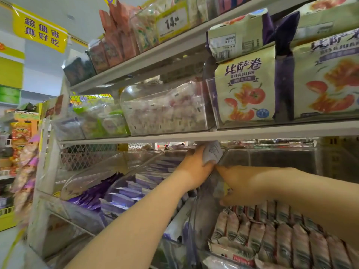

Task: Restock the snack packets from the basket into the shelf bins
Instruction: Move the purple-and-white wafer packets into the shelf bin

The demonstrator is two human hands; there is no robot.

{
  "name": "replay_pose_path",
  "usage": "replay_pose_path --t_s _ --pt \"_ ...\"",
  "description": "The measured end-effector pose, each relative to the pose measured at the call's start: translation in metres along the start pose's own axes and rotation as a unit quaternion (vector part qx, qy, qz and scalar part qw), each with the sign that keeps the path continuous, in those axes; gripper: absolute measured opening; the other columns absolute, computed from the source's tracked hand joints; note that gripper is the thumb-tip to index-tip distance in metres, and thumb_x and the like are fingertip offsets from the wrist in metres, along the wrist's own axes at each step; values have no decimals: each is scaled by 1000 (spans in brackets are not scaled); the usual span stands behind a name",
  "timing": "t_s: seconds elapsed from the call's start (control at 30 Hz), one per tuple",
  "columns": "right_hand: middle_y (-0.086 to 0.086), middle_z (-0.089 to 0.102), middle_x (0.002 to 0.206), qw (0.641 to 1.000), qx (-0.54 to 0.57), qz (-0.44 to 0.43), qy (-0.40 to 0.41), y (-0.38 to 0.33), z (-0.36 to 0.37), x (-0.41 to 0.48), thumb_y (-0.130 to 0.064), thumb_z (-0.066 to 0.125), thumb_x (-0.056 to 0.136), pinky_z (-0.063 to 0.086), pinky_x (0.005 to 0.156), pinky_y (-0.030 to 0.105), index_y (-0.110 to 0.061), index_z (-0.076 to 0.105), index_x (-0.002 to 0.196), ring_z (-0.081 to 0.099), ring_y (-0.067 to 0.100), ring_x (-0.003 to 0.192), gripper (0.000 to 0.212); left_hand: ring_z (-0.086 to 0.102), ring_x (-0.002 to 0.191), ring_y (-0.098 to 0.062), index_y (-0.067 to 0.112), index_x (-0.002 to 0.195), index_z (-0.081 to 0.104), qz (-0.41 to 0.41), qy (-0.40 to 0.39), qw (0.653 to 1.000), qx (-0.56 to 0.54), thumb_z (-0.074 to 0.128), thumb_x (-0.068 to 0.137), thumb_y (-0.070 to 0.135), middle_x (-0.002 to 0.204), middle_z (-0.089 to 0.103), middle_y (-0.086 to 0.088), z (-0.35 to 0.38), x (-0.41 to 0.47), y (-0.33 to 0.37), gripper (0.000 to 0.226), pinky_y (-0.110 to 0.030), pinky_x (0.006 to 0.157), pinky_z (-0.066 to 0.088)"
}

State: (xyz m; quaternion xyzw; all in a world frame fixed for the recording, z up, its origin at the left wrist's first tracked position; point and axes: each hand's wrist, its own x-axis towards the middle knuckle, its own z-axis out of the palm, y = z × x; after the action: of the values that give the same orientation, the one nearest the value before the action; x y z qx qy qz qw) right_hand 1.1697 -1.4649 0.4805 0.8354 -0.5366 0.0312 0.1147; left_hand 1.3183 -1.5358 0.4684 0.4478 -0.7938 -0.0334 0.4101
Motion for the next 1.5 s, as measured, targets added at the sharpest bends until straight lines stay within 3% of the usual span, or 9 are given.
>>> replay_pose_path --t_s 0.13,0.27,0.53,0.67,0.83,0.93,1.07,1.27,1.5 --pt "2 55 126 1000 -2 0 7 1 2 2 -52 62 81 45 81 27 -20 19 146 54 17 100 84 37 134 -28 27 150 23 14 16 999 -26 51 97 26 150 36 -8 8 -3 -8 60 -27 105 32" --pt "1 56 123 1000 2 4 6 1 7 6 -53 63 80 44 78 25 -19 19 146 53 16 96 86 40 132 -31 30 149 23 -31 41 998 -21 51 96 31 150 36 -9 9 0 -7 60 -47 108 33" --pt "-7 56 109 999 41 0 -8 3 2 -3 -49 62 83 38 63 16 -23 24 147 53 11 90 79 26 141 -30 38 151 7 -9 -182 938 295 49 95 40 157 24 0 4 -7 -14 70 -52 110 20" --pt "3 46 140 1000 22 16 -16 3 6 -1 -55 57 86 34 79 21 -20 -10 153 49 19 120 101 16 140 -31 26 150 15 -25 -219 903 369 53 91 43 155 23 -2 10 -8 -19 73 -53 106 17" --pt "4 46 141 999 28 21 -19 6 9 1 -53 57 87 34 77 20 -20 -14 152 50 19 119 101 28 138 -31 22 137 44 -13 -237 899 368 52 92 43 146 41 -8 7 -12 -13 50 -52 108 22" --pt "5 47 140 999 17 28 -8 3 7 -1 -42 56 89 39 76 17 -20 -2 154 51 17 114 89 47 126 -29 17 128 56 8 -185 954 237 48 98 32 137 53 -10 -6 -20 -5 35 -29 96 36" --pt "1 43 143 993 -2 25 119 -19 -7 -10 -29 46 91 43 101 39 -27 43 138 47 24 126 47 53 119 -15 18 128 60 31 -67 991 115 43 100 17 131 60 -1 -45 -51 0 33 -13 89 34" --pt "-7 66 114 961 74 -102 245 -109 3 -29 -34 51 91 50 87 36 -33 64 117 61 18 106 29 60 96 -1 32 111 66 9 108 992 66 49 95 15 101 67 18 -92 -158 -27 29 -19 81 44" --pt "-10 69 99 948 108 -253 159 -245 102 -34 -38 53 89 52 74 35 -32 63 108 64 18 95 23 64 86 -5 25 99 68 -129 195 972 22 52 89 6 90 69 12 -81 -330 -114 27 -18 80 48"
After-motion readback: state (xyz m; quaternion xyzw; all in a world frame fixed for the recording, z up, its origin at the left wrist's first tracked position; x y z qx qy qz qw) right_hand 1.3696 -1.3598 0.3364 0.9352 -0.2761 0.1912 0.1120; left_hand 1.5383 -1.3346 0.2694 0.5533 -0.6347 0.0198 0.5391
